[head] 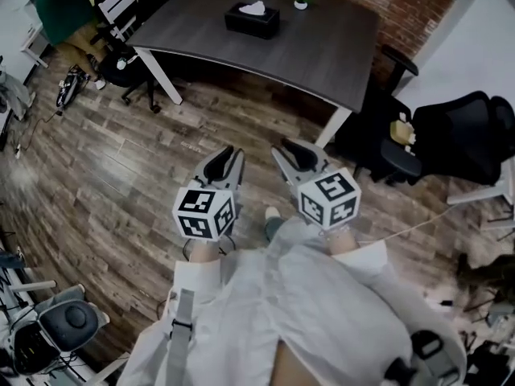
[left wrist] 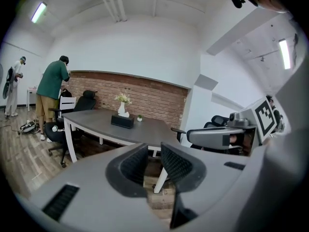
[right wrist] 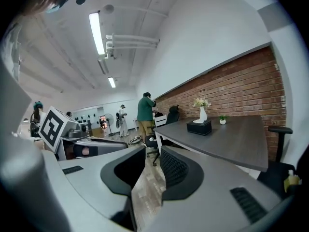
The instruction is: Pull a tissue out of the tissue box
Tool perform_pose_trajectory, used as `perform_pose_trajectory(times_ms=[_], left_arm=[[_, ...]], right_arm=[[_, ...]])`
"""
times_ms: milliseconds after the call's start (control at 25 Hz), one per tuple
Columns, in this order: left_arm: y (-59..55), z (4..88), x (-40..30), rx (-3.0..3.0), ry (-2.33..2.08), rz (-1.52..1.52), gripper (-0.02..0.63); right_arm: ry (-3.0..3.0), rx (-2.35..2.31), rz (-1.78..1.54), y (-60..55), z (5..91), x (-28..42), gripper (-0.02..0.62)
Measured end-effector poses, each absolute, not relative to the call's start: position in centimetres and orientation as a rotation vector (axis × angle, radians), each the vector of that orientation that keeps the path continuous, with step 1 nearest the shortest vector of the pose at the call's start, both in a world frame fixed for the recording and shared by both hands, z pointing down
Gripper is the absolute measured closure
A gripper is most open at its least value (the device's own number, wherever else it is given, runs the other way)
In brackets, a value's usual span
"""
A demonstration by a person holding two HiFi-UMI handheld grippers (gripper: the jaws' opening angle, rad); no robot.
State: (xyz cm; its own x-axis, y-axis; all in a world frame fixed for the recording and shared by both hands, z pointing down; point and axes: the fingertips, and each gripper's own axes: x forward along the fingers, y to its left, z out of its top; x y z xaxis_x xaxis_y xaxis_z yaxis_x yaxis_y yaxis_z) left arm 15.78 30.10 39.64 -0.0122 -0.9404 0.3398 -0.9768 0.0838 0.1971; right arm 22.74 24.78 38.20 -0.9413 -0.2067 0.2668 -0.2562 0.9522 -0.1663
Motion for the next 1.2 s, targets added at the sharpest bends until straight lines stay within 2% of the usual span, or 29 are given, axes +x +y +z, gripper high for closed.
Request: perform_pose_trajectory(times_ms=[440,960,1200], left_arm=[[22.4,39.4,11.1,1.779,-2.085,0.099,0.537],[18.1,42.2,7.9,1.752,-2.012,0.112,0.537],[14.3,43.1,4.2,1.811,-1.938,0.116,0.537]], right_arm=[[-2.874,0.255,0.292,15.2,37.7,18.3,0.52],[-2.811,0.325,0.394,11.5,41.1,16.9,0.52],[-2.796,0.379,0.386,9.5,41.7,13.3,0.52]])
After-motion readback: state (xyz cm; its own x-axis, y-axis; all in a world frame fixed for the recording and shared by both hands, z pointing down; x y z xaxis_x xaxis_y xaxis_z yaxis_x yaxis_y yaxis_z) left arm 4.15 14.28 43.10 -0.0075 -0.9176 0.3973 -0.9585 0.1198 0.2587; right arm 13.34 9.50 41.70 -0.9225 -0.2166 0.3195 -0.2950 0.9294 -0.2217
